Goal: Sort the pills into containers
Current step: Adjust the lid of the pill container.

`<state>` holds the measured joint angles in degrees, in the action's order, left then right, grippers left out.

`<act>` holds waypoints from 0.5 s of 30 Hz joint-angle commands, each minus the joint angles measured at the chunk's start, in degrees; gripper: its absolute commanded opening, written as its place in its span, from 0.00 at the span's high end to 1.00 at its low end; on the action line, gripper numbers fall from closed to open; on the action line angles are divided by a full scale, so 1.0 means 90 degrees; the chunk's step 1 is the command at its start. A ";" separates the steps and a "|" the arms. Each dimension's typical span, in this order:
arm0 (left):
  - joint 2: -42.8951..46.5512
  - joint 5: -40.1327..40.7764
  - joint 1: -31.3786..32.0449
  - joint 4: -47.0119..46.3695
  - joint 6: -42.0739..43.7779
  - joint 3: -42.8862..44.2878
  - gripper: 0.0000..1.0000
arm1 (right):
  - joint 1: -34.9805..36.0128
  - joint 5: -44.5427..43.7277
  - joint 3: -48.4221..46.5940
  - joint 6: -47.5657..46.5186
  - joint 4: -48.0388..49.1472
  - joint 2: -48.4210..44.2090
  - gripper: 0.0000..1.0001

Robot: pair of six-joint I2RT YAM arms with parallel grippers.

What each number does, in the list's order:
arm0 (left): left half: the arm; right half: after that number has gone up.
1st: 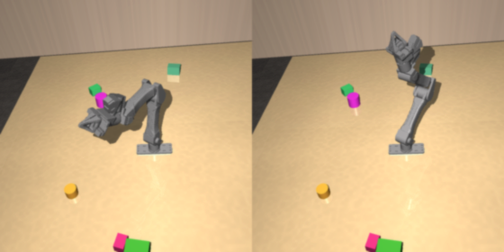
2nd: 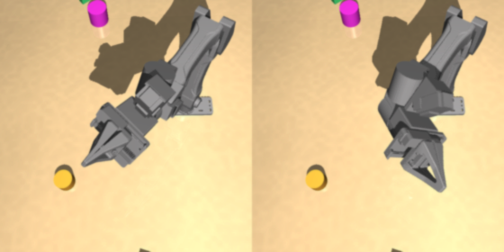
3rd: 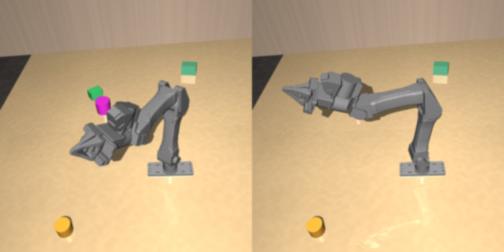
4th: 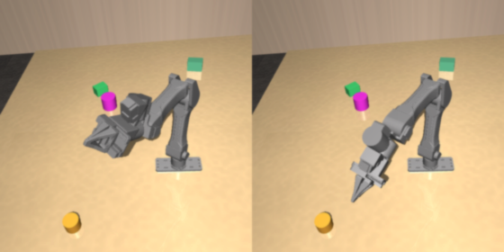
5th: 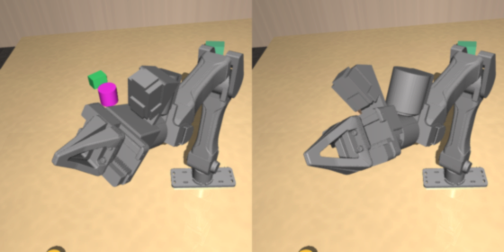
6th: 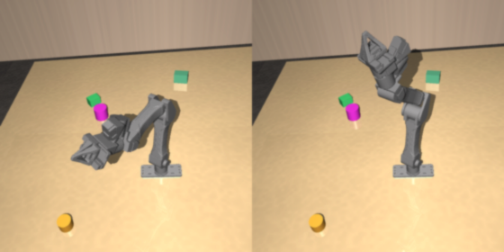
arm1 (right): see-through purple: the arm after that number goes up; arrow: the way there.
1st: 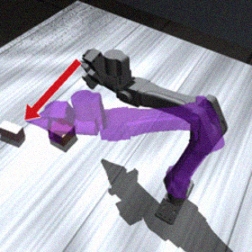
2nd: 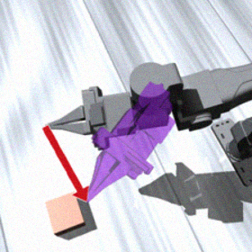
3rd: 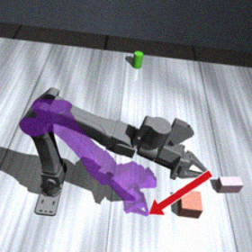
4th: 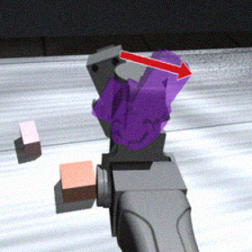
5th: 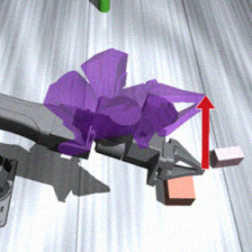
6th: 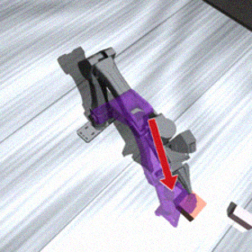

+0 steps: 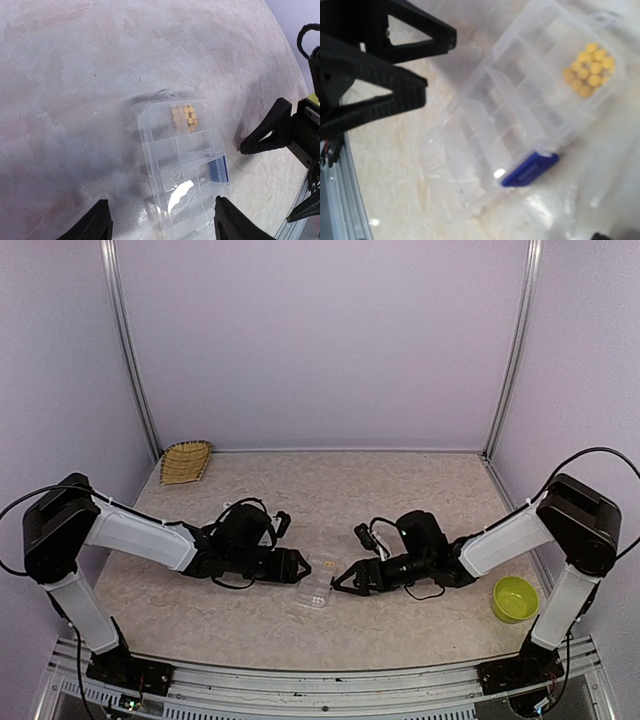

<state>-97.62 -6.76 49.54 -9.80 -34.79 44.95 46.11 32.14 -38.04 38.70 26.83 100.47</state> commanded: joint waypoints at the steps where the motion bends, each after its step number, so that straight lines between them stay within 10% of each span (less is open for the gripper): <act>1: 0.0239 0.0308 0.0063 0.0390 0.0194 0.0156 0.25 | -0.0145 -0.0344 0.0179 -0.0356 -0.0466 -0.0400 0.01; 15: 0.0204 0.1067 0.0534 0.1090 0.0527 0.0667 0.01 | -0.0442 -0.1267 0.0322 -0.1061 -0.1487 -0.1407 0.00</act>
<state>-96.90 -0.71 52.97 -2.83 -31.99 48.49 43.46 24.40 -35.70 32.34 17.72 90.85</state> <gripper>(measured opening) 0.986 0.999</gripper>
